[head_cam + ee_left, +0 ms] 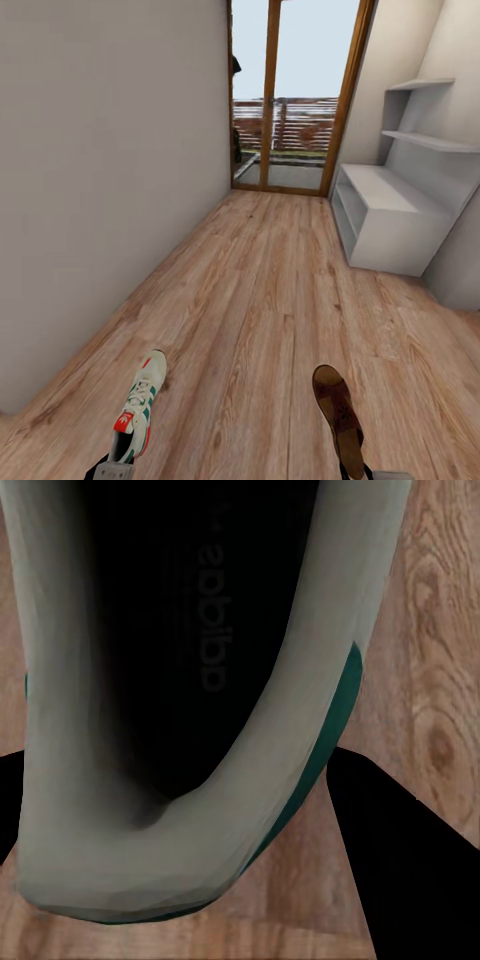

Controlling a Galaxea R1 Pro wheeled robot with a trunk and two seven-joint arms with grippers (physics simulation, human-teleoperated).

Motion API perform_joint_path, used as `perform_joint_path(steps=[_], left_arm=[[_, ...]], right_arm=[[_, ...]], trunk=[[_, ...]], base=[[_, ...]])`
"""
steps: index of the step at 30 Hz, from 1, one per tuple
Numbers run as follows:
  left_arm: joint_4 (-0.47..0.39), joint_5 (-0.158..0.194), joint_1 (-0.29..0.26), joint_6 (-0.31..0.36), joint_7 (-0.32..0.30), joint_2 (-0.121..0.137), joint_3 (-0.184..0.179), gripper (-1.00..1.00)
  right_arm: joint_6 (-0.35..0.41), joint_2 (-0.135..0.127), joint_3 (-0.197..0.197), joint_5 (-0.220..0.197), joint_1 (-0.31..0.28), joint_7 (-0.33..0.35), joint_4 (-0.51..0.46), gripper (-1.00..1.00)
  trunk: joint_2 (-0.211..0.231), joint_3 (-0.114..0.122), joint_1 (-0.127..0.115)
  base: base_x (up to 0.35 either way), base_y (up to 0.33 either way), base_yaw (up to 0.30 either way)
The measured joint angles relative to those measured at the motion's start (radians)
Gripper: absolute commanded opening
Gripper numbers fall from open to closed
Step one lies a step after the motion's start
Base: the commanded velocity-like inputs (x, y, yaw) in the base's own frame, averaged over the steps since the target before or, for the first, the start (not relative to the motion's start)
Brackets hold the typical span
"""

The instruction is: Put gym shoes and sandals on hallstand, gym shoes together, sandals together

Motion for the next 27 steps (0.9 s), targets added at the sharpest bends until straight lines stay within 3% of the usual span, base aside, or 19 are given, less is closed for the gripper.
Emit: perform_joint_path(steps=[27], left_arm=[[0.000,0.000,0.000,-0.001,0.000,-0.001,0.000,-1.00]], right_arm=[[0.000,-0.001,-0.003,0.001,0.000,-0.001,-0.001,-1.00]], trunk=[[0.000,0.000,0.000]], base=[[0.339,0.000,0.000]])
